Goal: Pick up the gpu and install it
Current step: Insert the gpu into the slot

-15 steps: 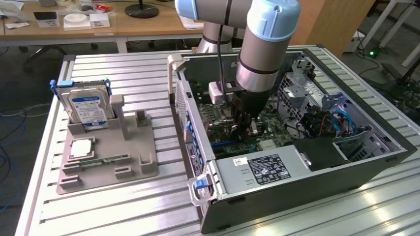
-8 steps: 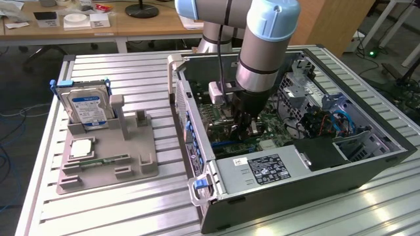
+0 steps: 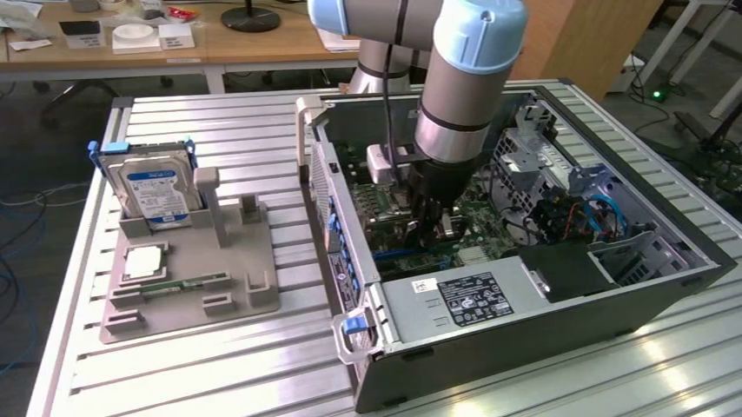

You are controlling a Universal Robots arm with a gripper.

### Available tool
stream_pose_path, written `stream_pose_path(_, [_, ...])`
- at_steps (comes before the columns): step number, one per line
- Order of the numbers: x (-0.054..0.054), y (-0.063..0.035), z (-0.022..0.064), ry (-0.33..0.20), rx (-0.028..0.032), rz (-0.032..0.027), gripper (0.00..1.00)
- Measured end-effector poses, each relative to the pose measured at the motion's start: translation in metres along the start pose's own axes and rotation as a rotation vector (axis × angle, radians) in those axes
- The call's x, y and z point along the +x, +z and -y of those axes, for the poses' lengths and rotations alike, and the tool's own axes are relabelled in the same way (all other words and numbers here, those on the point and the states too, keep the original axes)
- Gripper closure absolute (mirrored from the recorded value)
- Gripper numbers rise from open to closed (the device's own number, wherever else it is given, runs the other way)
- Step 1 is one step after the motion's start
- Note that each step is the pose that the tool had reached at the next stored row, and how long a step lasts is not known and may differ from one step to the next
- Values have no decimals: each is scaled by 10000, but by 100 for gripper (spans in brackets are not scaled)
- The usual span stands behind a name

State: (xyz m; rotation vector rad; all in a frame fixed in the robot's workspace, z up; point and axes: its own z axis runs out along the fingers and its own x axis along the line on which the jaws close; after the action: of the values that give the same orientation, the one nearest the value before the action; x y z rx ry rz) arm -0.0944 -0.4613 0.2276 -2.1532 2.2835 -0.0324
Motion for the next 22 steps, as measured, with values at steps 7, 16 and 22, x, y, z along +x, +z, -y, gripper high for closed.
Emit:
stream_pose_path(7, [-11,27,-27,-1,0,0,71])
stream_pose_path(16, [-16,54,-62,1,0,2,71])
stream_pose_path(22, [-24,70,-78,-1,-1,-2,71])
